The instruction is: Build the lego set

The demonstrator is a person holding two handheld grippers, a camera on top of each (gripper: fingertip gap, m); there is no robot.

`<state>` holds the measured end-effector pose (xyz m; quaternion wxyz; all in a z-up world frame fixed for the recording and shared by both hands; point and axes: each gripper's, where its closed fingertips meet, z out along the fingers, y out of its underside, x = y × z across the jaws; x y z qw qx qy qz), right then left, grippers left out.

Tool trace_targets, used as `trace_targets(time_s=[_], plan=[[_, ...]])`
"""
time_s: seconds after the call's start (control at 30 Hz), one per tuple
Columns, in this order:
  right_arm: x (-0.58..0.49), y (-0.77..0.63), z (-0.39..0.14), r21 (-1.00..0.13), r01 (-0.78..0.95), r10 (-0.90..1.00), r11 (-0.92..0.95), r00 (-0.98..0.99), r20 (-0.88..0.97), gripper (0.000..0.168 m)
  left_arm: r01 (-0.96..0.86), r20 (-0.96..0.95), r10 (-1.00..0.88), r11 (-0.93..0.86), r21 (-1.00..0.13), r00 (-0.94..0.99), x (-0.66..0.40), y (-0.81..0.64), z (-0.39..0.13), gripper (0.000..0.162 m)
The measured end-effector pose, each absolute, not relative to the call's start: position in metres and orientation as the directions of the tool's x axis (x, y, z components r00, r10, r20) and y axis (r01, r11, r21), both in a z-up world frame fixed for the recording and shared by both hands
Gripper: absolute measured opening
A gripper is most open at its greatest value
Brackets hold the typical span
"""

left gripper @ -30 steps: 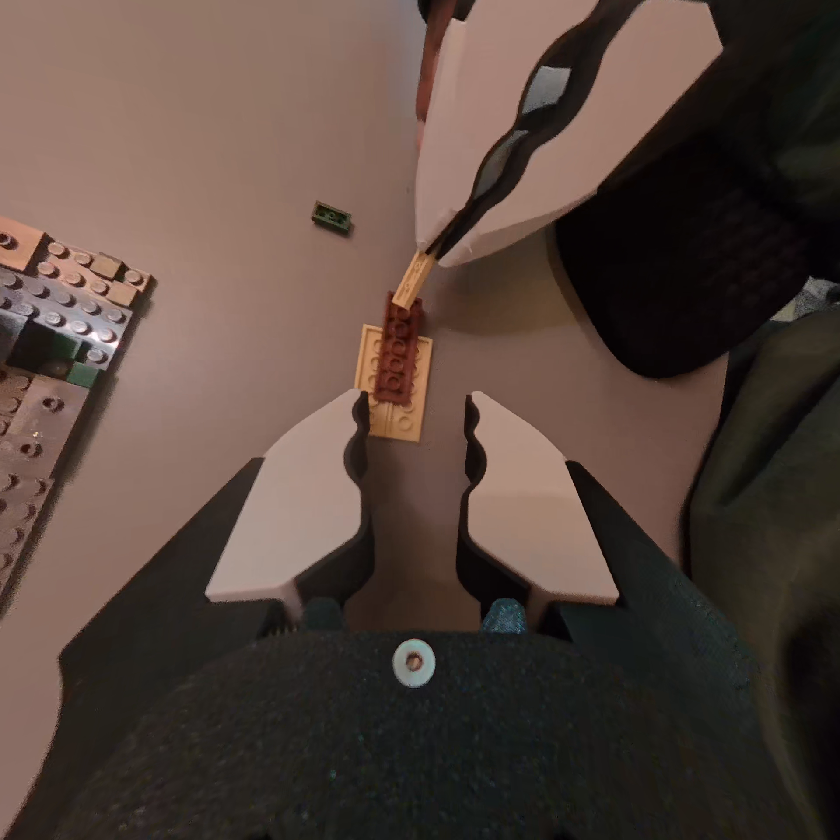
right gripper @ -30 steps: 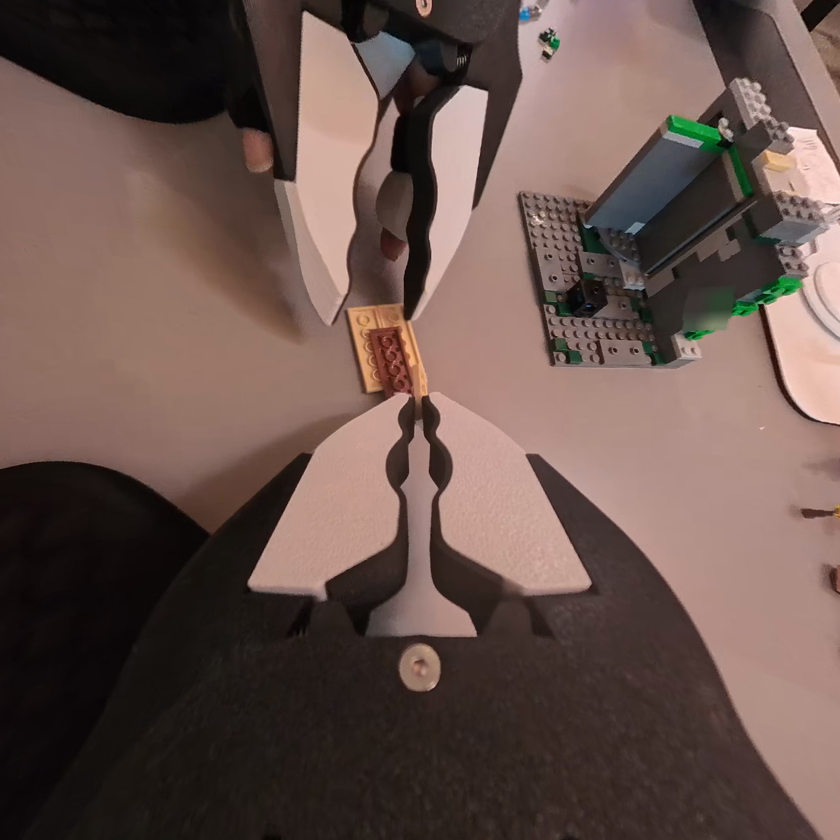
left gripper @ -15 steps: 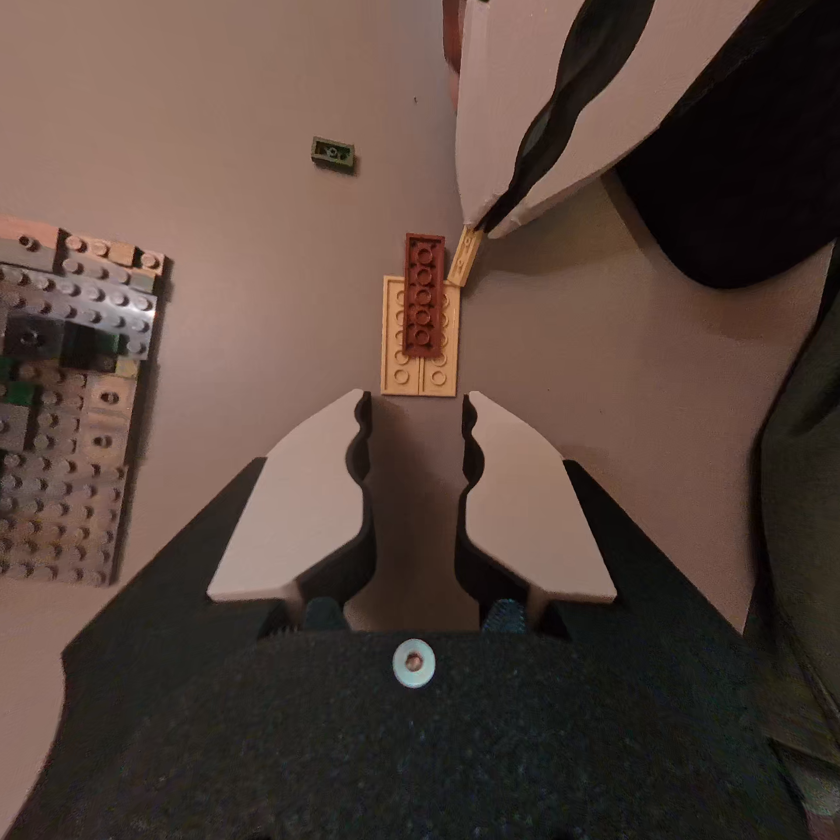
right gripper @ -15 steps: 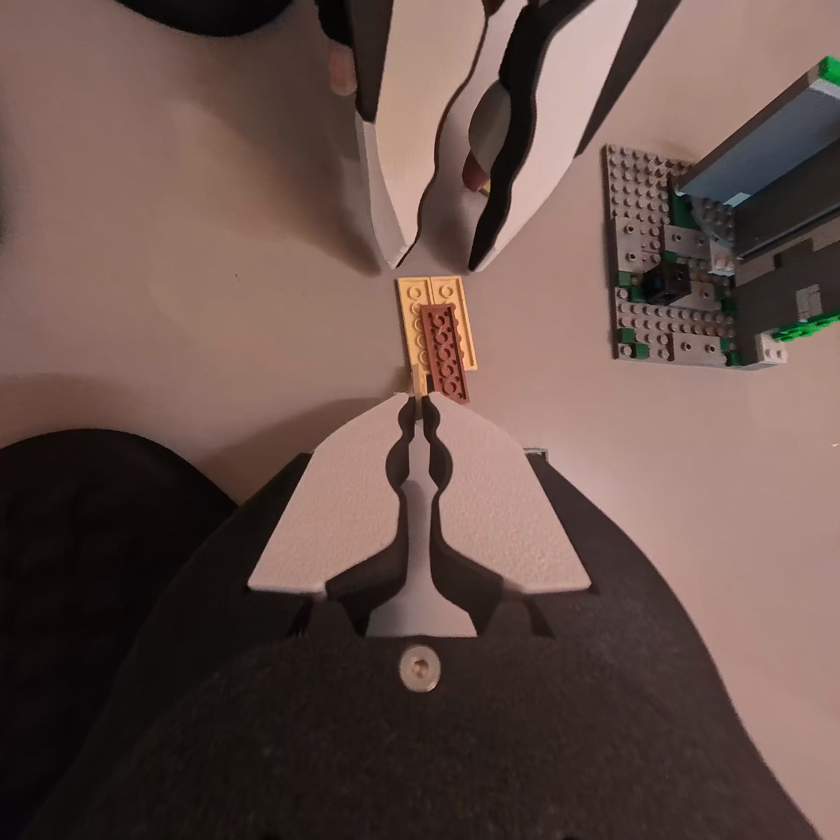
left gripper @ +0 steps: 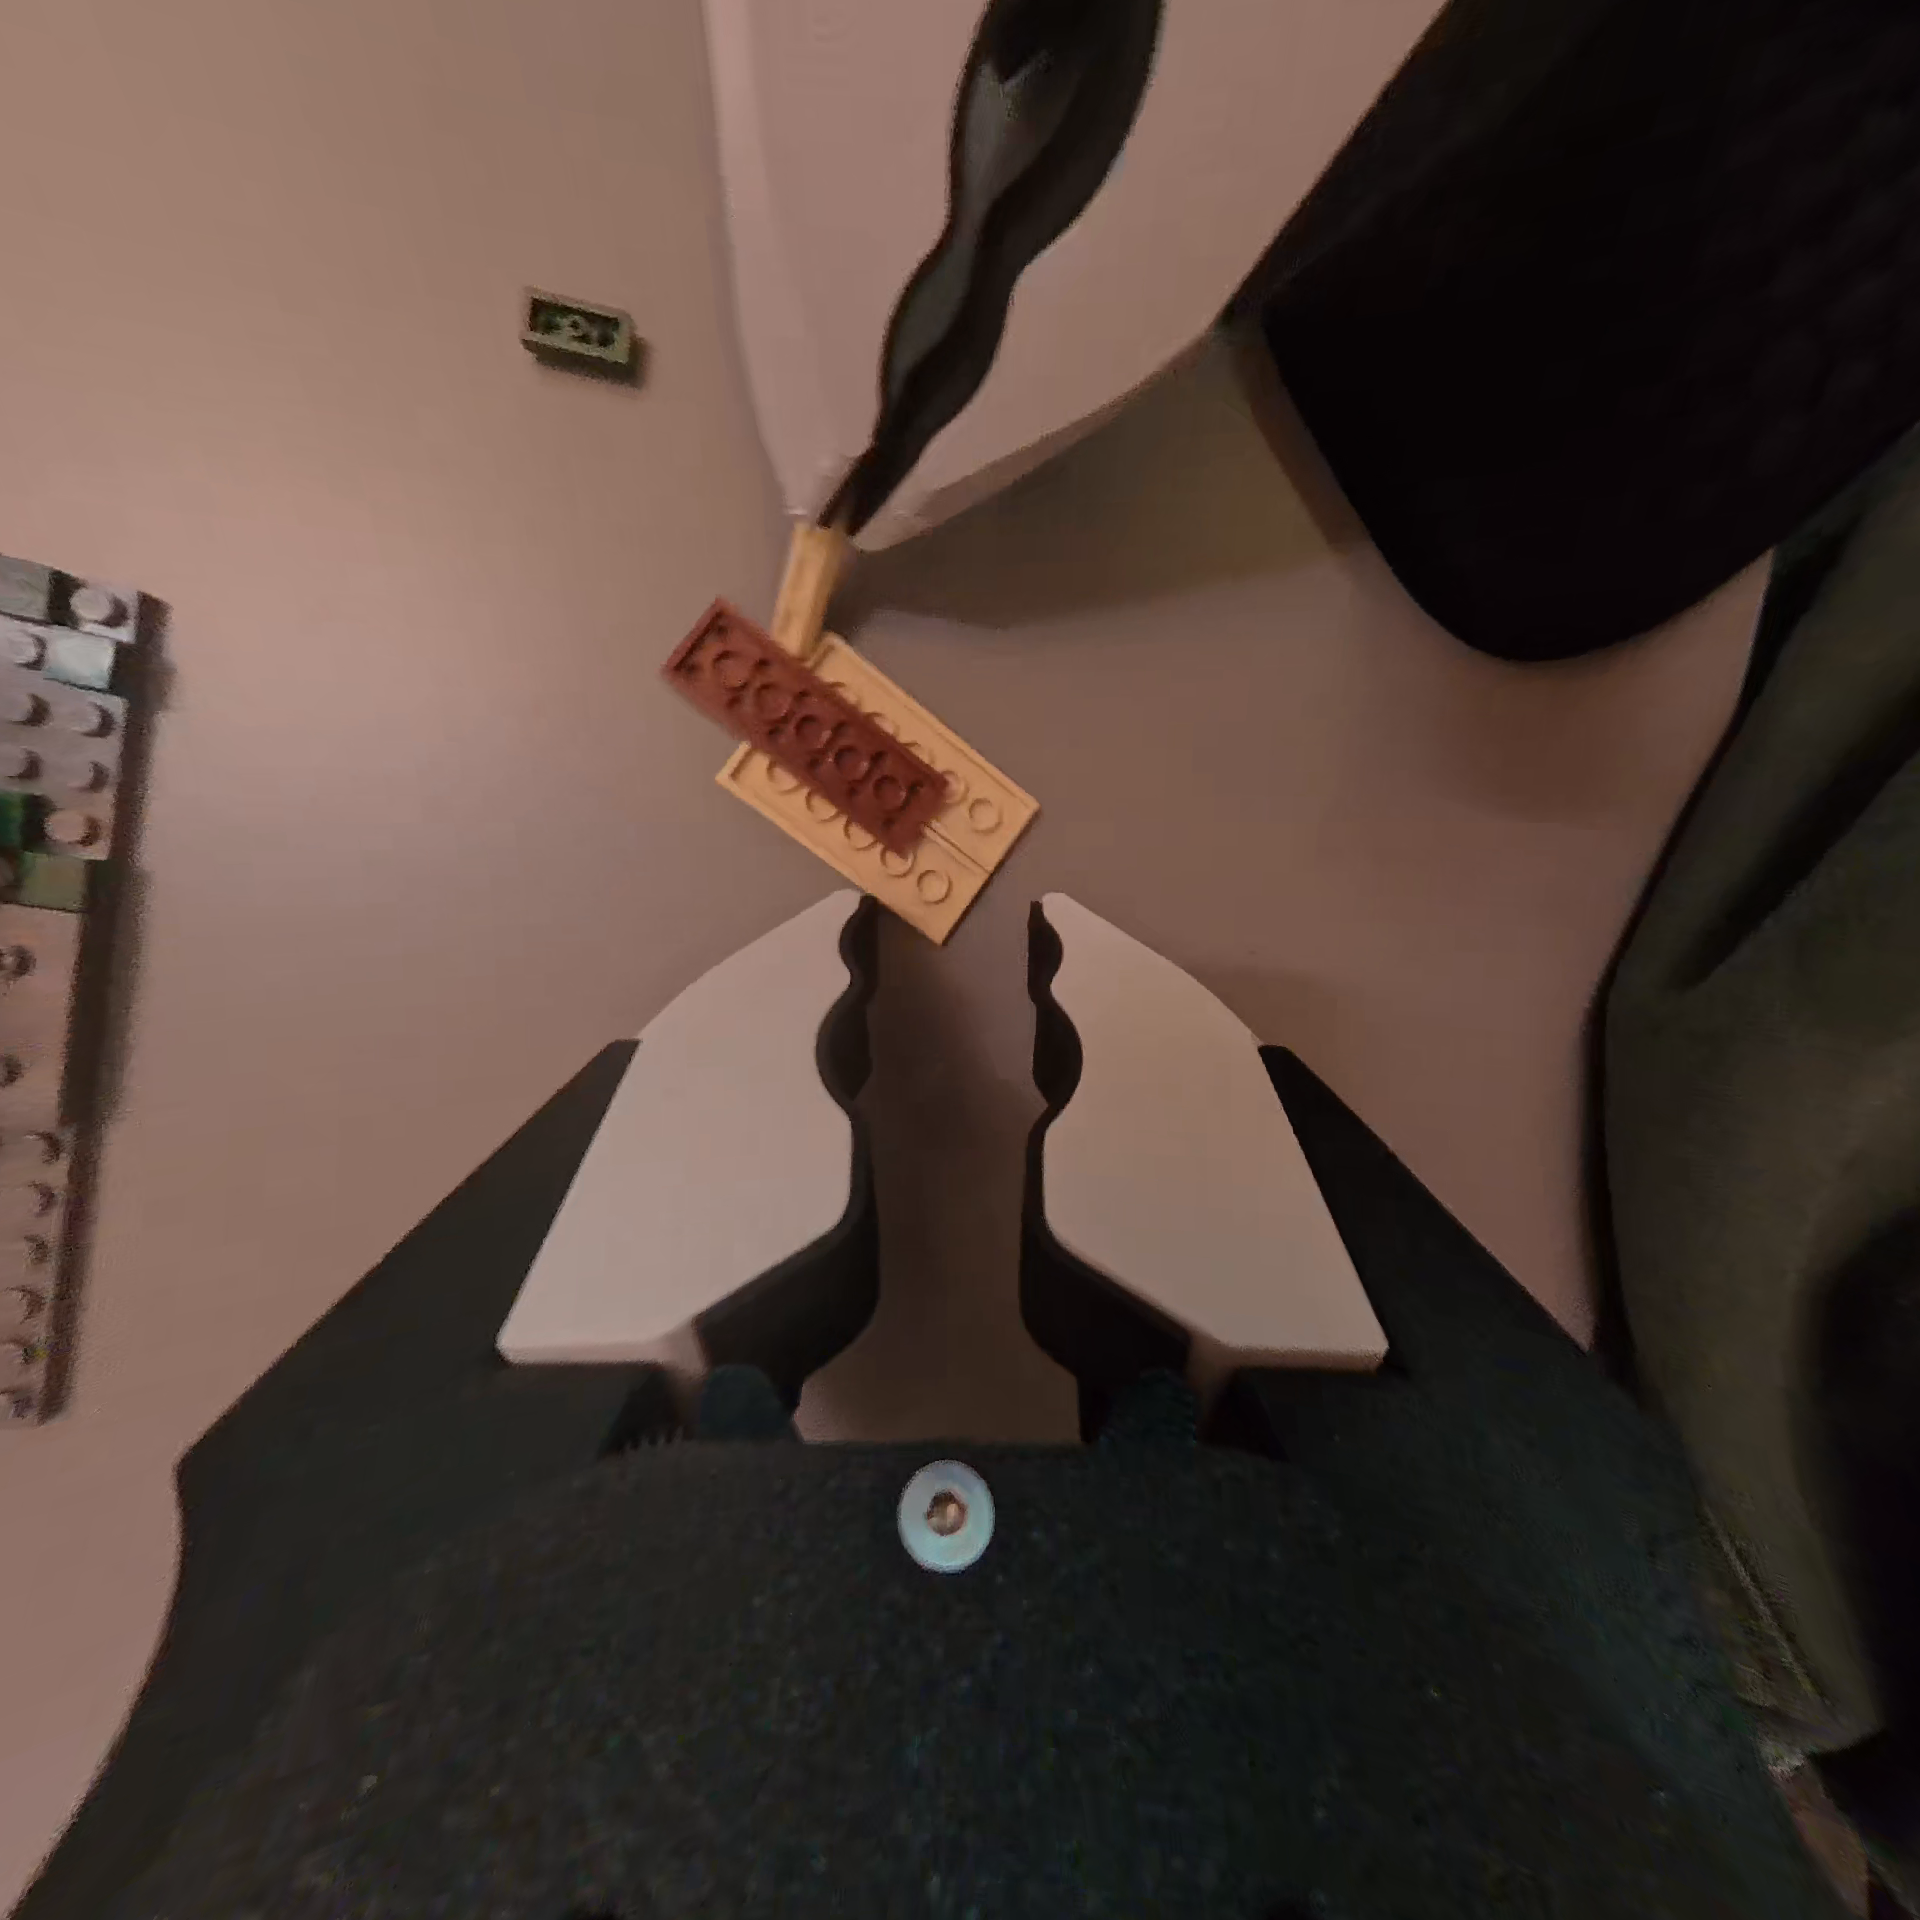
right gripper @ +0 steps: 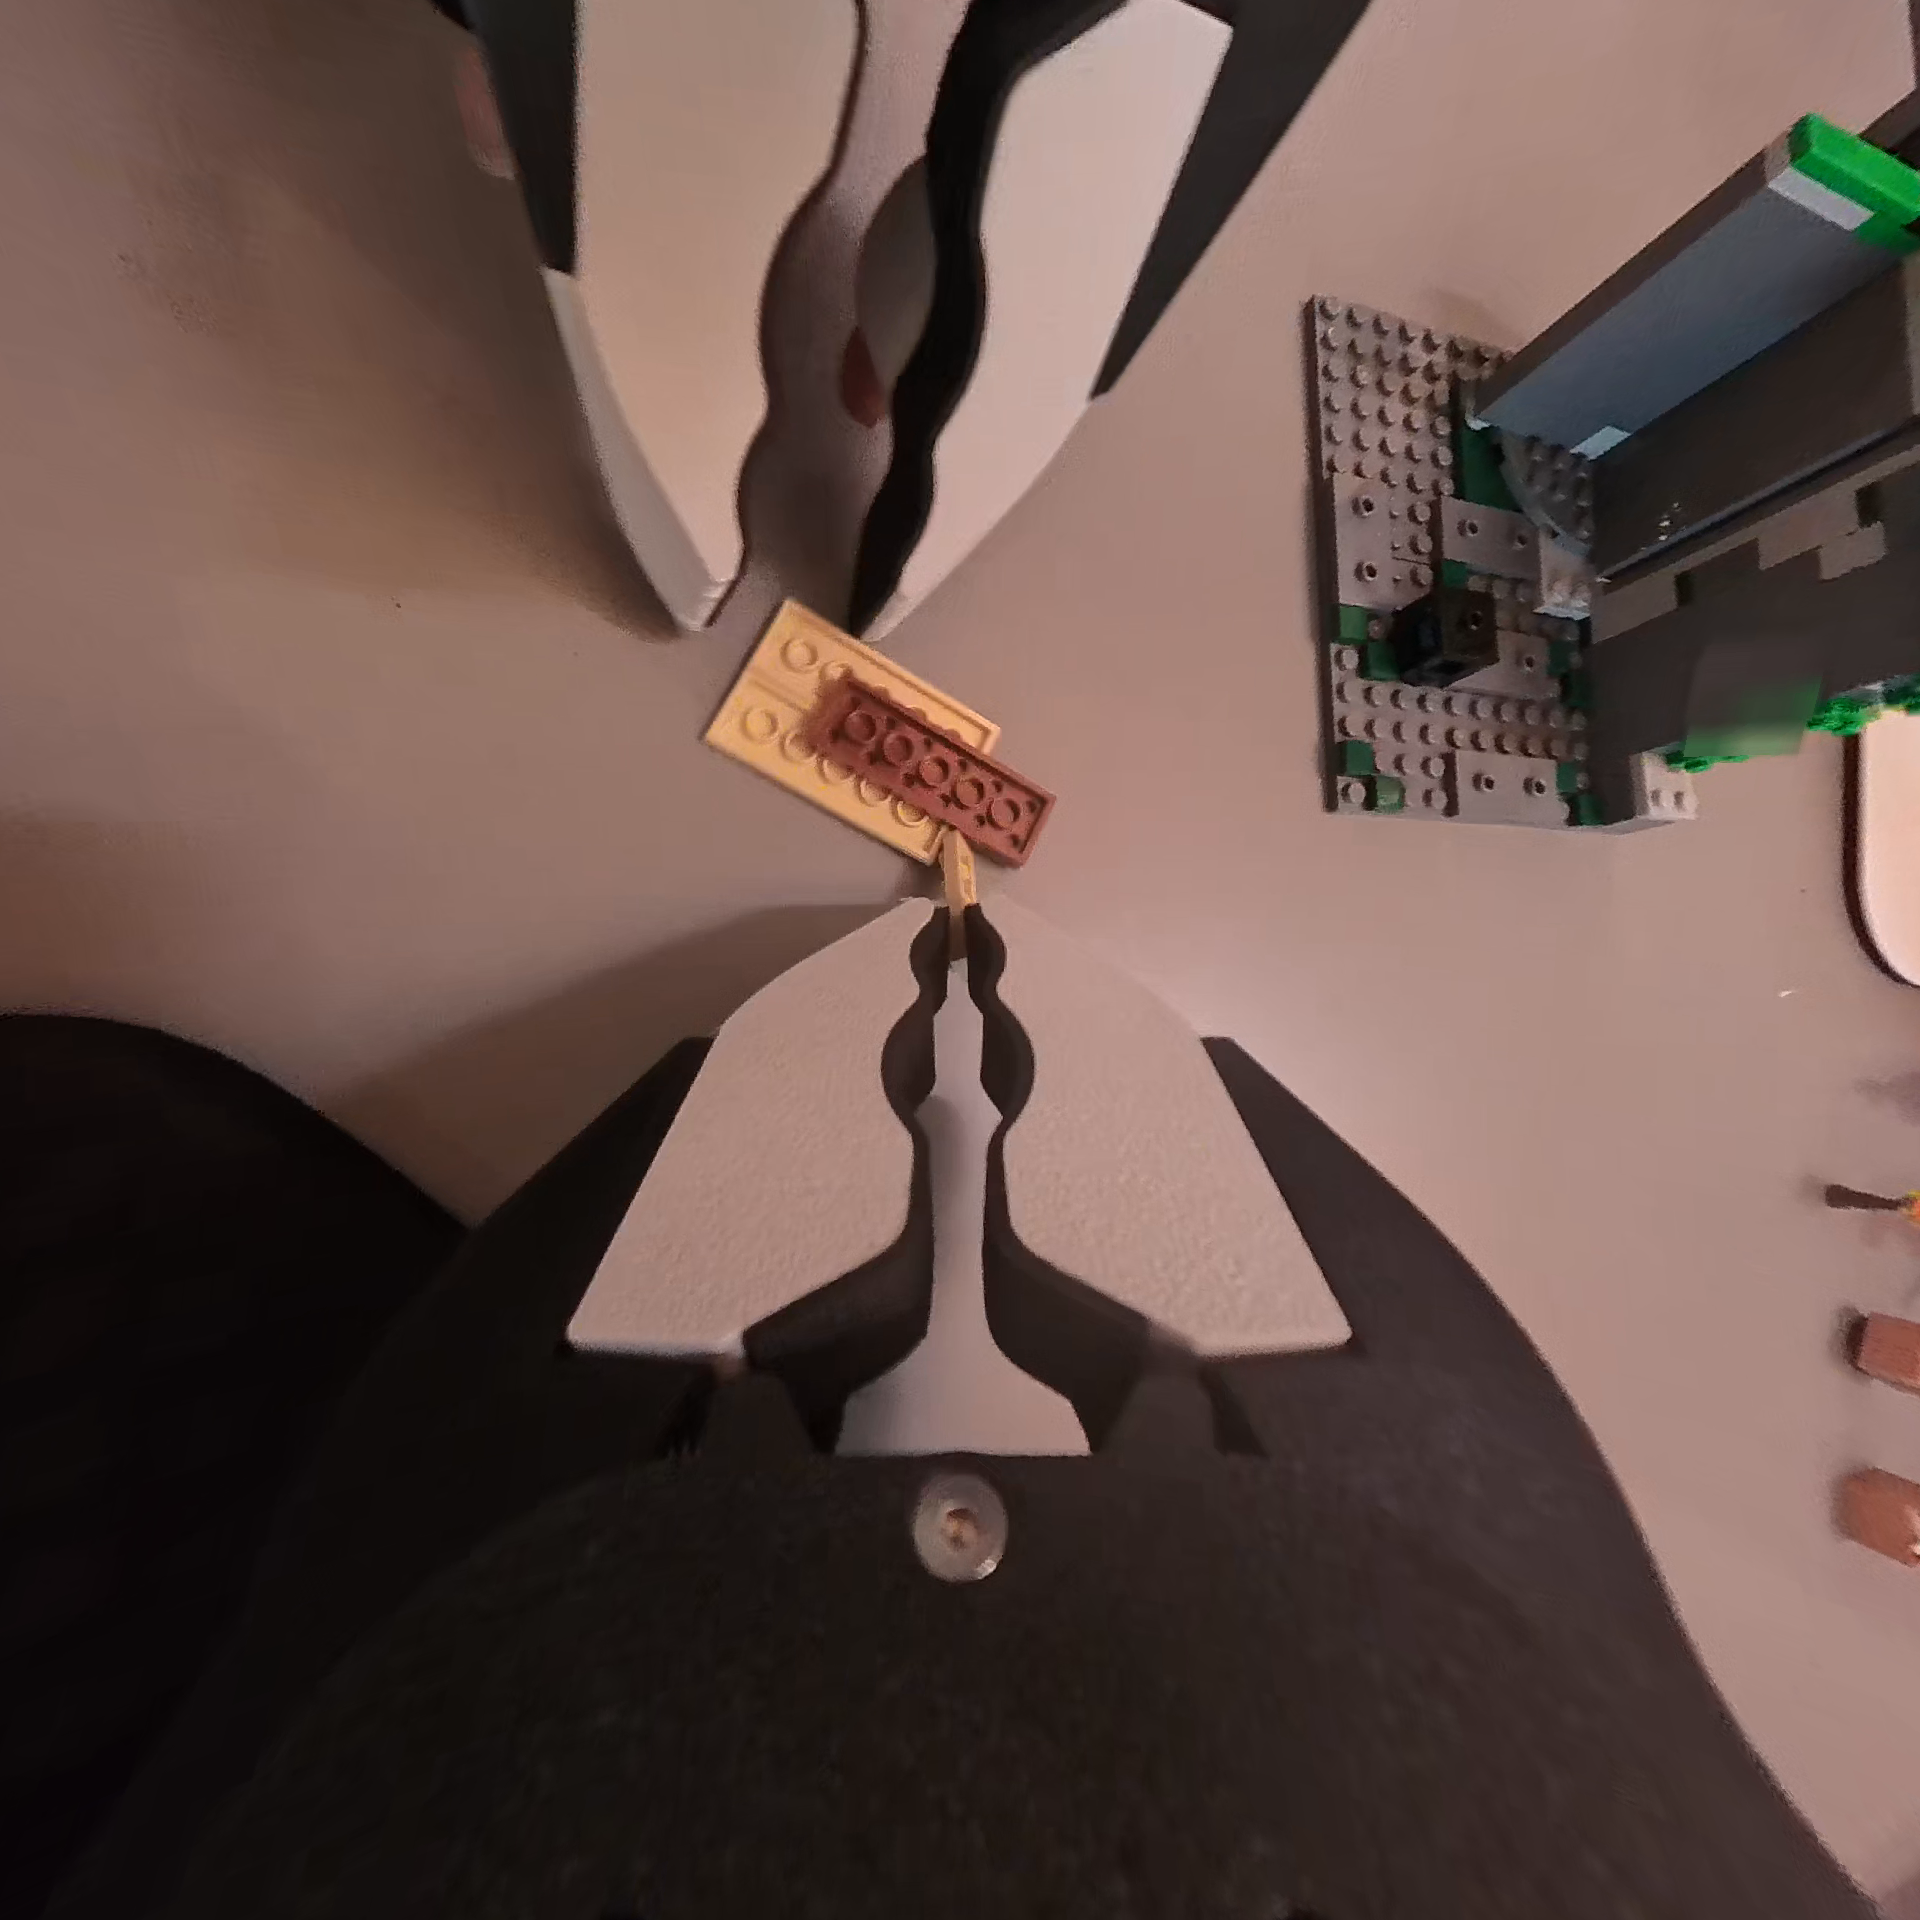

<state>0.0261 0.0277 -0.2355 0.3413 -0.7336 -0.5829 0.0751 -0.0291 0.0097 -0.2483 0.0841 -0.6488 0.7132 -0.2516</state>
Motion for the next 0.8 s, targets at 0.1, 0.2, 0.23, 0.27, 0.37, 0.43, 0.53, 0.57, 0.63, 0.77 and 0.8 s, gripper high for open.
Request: trace_targets(time_s=[0.1,0.2,0.23,0.27,0.37,0.43,0.53,0.57,0.63,0.77,0.8], plan=[[0.025,0.032,-0.234,-0.588,0.805,0.896,-0.081,0.317,0.310,0.003,-0.859,0.245,-0.956,0.013,-0.511,-0.160,-0.028,-0.002,-0.242,0.027],[0.025,0.031,-0.228,-0.613,0.786,0.889,-0.081,0.335,0.312,0.003,-0.835,0.216,-0.964,0.009,-0.550,-0.153,-0.027,0.000,-0.236,0.027],[0.024,0.031,-0.224,-0.627,0.775,0.886,-0.077,0.342,0.314,0.003,-0.826,0.201,-0.968,0.010,-0.564,-0.149,-0.027,0.002,-0.235,0.028],[0.022,0.029,-0.220,-0.643,0.763,0.883,-0.070,0.347,0.315,0.003,-0.815,0.187,-0.972,0.010,-0.580,-0.145,-0.026,0.004,-0.233,0.027],[0.015,0.023,-0.210,-0.683,0.729,0.880,-0.045,0.352,0.318,0.003,-0.779,0.133,-0.981,0.030,-0.626,-0.145,-0.025,0.010,-0.229,0.028],[0.010,0.017,-0.208,-0.694,0.719,0.881,-0.035,0.351,0.319,0.003,-0.756,0.109,-0.982,0.046,-0.653,-0.153,-0.025,0.010,-0.226,0.028],[0.001,0.008,-0.209,-0.708,0.705,0.885,-0.023,0.344,0.314,0.003,-0.719,0.103,-0.979,0.058,-0.692,-0.178,-0.025,0.005,-0.222,0.027],[-0.002,0.004,-0.209,-0.711,0.703,0.887,-0.018,0.340,0.313,0.003,-0.710,0.119,-0.975,0.052,-0.702,-0.189,-0.025,0.002,-0.221,0.026],[-0.007,-0.001,-0.211,-0.711,0.703,0.886,-0.001,0.330,0.325,0.003,-0.688,0.165,-0.965,0.021,-0.725,-0.204,-0.024,-0.004,-0.218,0.025],[-0.021,-0.010,-0.211,-0.721,0.691,0.891,0.052,0.294,0.346,0.003,-0.685,0.229,-0.951,-0.026,-0.728,-0.207,-0.025,-0.010,-0.218,0.023],[-0.023,-0.012,-0.211,-0.720,0.691,0.891,0.067,0.282,0.354,0.003,-0.687,0.231,-0.950,-0.024,-0.726,-0.210,-0.026,-0.011,-0.220,0.023]])
